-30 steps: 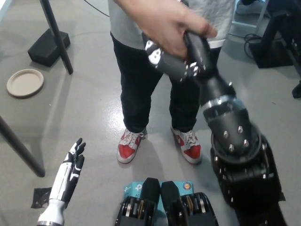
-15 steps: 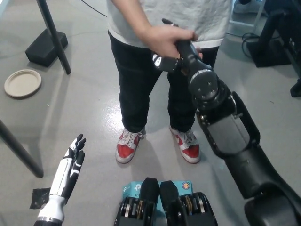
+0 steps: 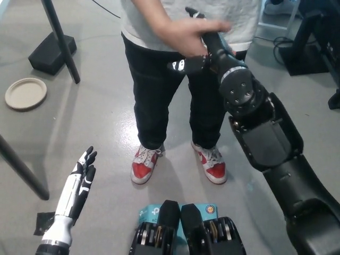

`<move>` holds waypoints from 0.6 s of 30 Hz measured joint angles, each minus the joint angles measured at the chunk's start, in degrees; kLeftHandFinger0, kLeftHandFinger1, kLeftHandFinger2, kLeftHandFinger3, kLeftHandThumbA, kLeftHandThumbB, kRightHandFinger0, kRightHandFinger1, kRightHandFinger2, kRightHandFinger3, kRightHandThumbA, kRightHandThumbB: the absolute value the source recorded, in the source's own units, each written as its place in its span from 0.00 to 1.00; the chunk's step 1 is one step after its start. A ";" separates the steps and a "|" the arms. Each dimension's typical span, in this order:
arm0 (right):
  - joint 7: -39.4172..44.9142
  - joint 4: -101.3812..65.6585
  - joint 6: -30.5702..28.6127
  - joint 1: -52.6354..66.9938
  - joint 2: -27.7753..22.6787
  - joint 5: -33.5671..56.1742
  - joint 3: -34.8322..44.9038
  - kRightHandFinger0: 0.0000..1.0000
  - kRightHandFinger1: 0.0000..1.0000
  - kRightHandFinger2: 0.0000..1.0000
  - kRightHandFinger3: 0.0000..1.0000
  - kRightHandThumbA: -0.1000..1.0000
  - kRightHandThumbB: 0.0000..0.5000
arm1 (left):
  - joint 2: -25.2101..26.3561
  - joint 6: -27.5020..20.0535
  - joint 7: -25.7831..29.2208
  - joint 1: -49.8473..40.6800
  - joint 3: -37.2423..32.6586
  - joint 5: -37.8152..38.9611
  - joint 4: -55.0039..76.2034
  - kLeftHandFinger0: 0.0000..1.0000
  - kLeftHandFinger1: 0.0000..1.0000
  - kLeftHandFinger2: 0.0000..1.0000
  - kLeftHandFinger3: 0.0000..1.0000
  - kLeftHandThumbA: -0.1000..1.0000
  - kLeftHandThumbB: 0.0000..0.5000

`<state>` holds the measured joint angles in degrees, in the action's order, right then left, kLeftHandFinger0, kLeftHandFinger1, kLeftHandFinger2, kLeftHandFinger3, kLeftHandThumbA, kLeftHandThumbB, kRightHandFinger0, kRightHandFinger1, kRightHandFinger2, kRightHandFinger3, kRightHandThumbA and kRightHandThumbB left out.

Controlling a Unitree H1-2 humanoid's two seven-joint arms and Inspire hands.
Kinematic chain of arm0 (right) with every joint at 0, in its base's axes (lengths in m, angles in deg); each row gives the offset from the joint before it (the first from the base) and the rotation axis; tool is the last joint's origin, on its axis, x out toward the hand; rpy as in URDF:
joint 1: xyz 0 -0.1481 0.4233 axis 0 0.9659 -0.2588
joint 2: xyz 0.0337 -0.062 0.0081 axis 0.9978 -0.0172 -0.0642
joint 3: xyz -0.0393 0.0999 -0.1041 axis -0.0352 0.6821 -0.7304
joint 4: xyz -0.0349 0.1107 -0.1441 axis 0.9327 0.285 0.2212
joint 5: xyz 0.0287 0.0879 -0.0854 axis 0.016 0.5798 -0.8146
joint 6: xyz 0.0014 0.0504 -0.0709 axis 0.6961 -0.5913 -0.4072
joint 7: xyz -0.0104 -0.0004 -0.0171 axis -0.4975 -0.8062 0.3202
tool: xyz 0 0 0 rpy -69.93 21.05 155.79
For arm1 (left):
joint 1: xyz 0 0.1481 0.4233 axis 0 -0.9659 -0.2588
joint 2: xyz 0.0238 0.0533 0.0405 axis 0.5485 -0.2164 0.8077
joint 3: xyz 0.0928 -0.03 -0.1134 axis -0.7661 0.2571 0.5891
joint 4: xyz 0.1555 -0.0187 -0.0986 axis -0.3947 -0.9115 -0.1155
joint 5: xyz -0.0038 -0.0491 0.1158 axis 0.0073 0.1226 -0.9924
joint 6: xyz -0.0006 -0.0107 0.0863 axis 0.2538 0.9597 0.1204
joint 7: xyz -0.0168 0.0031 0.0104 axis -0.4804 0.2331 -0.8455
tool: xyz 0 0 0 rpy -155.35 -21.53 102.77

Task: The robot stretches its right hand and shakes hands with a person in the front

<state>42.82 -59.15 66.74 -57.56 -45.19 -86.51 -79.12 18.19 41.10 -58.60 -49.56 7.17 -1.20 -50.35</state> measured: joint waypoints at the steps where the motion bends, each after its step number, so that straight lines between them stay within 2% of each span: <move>1: 0.16 -1.53 0.06 0.32 -0.15 0.00 -0.15 1.00 1.00 1.00 1.00 1.00 0.99 | 0.00 0.01 0.00 0.00 0.00 0.00 0.00 1.00 1.00 1.00 1.00 1.00 0.20; 5: 1.39 -9.60 0.86 2.97 -1.47 0.14 -0.19 1.00 1.00 1.00 1.00 1.00 1.00 | 0.00 0.00 0.00 0.09 -0.09 -0.02 -0.05 1.00 1.00 1.00 1.00 1.00 0.18; 11: 3.29 -23.55 2.15 10.88 -4.03 1.56 2.21 1.00 1.00 1.00 1.00 1.00 1.00 | 0.01 0.00 0.00 0.08 -0.09 0.05 -0.10 1.00 1.00 1.00 1.00 1.00 0.20; 12: 3.44 -25.09 2.27 11.95 -4.23 1.79 2.78 1.00 1.00 1.00 1.00 1.00 0.94 | 0.02 0.01 0.00 0.08 -0.09 0.06 -0.10 1.00 1.00 1.00 1.00 1.00 0.20; 13: 3.66 -28.63 2.55 14.53 -4.62 2.58 4.20 1.00 1.00 1.00 1.00 1.00 0.92 | 0.04 0.01 -0.01 0.08 -0.09 0.09 -0.09 1.00 1.00 1.00 1.00 1.00 0.20; 14: 3.75 -30.54 2.59 16.18 -4.67 3.28 5.50 1.00 1.00 1.00 1.00 1.00 0.76 | 0.10 0.01 -0.03 0.08 -0.09 0.14 -0.09 1.00 1.00 1.00 1.00 1.00 0.20; 16: 3.65 -32.28 2.08 19.47 -4.29 5.09 8.73 1.00 1.00 1.00 1.00 1.00 0.72 | 0.29 0.01 -0.03 0.07 -0.08 0.22 -0.07 1.00 1.00 1.00 1.00 1.00 0.18; 18: 3.48 -32.43 1.48 21.96 -3.73 6.51 11.20 1.00 1.00 1.00 1.00 1.00 0.78 | 0.35 0.00 -0.03 0.07 -0.07 0.29 -0.08 1.00 1.00 1.00 1.00 1.00 0.18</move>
<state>46.29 -91.58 68.23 -35.60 -48.92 -80.00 -67.92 18.54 41.10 -58.63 -49.49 7.10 -0.91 -50.43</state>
